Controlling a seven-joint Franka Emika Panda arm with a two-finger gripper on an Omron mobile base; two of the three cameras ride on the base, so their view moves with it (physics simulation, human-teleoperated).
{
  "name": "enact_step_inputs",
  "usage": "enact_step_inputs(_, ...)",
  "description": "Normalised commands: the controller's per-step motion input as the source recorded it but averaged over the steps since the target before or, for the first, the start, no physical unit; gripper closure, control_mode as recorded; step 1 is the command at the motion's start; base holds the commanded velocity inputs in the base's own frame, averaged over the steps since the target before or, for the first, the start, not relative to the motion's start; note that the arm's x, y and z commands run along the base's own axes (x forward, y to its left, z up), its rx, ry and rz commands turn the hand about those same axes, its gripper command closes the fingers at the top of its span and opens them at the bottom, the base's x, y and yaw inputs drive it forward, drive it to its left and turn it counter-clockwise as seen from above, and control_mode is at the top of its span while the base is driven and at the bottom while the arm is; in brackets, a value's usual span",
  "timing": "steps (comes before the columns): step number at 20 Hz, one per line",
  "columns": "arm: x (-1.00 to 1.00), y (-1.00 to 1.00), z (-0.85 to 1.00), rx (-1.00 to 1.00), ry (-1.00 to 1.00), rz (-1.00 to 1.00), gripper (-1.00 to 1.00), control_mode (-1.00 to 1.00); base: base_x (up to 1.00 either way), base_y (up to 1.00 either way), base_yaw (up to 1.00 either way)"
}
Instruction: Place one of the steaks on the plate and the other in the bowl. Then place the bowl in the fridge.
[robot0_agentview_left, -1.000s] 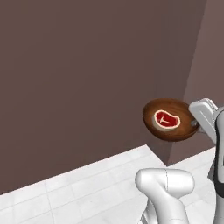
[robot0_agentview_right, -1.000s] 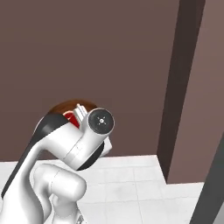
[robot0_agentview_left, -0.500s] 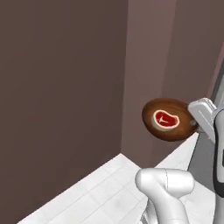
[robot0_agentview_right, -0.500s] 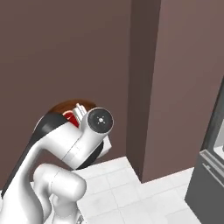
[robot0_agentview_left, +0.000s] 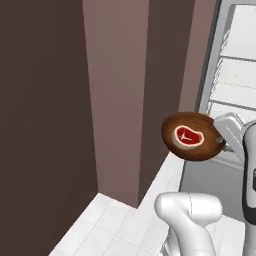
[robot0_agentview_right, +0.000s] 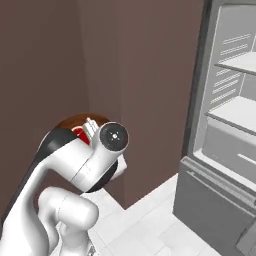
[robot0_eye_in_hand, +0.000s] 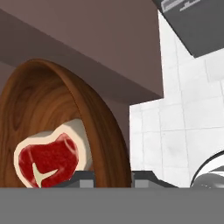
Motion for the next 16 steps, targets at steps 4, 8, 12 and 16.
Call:
enact_step_inputs(4, 0.0, 0.0, 0.0, 0.0, 0.0, 0.0, 1.0, 1.0, 0.59, 0.0, -0.64)
enact_step_inputs(8, 0.0, 0.0, 0.0, 0.0, 0.0, 0.0, 1.0, 1.0, 0.57, 0.0, -0.64)
enact_step_inputs(12, 0.0, 0.0, 0.0, 0.0, 0.0, 0.0, 1.0, 1.0, 0.57, 0.03, -0.64)
enact_step_inputs(16, 0.0, 0.0, 0.0, 0.0, 0.0, 0.0, 1.0, 1.0, 0.67, 0.37, -0.66)
